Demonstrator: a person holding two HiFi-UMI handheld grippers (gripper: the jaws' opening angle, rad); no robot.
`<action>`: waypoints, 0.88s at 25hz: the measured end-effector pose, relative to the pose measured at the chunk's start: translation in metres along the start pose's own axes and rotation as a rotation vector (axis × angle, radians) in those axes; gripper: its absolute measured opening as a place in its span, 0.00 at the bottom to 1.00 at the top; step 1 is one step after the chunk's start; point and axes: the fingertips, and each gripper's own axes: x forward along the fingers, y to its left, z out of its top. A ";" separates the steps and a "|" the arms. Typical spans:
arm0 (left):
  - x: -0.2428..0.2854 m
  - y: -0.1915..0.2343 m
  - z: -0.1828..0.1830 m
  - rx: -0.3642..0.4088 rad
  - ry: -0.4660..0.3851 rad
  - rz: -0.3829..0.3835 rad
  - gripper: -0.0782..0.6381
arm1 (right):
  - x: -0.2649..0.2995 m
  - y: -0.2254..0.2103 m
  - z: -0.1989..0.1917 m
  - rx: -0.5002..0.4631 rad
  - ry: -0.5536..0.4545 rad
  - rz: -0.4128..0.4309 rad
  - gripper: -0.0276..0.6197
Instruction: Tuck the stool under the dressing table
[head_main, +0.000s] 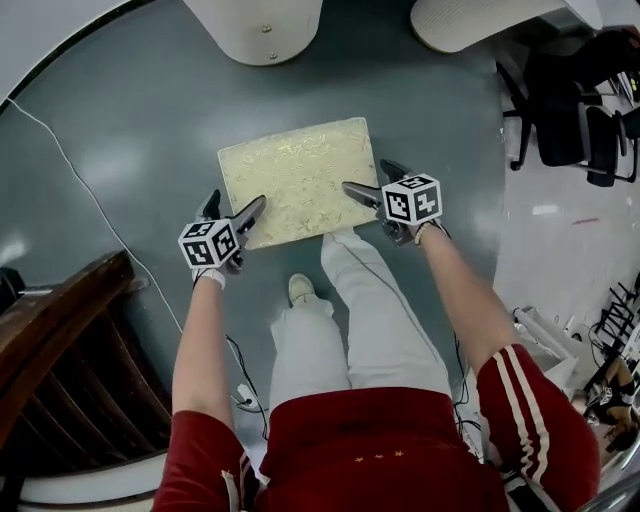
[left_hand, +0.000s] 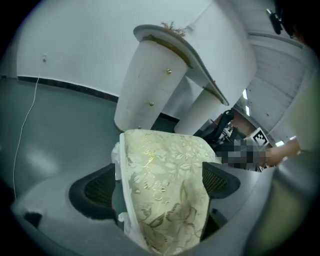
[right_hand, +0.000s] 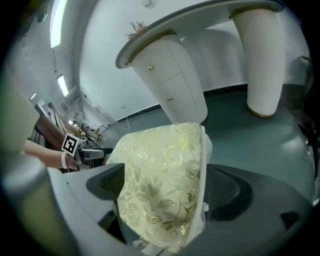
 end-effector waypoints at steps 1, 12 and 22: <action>0.005 0.009 -0.007 -0.039 0.000 0.007 0.87 | 0.008 -0.004 -0.006 0.014 0.007 -0.002 0.81; 0.032 0.018 -0.040 -0.243 0.111 -0.153 0.88 | 0.053 -0.015 -0.027 0.114 0.054 0.127 0.88; 0.034 0.018 -0.032 -0.228 0.073 -0.109 0.80 | 0.054 -0.018 -0.025 0.126 0.039 0.090 0.82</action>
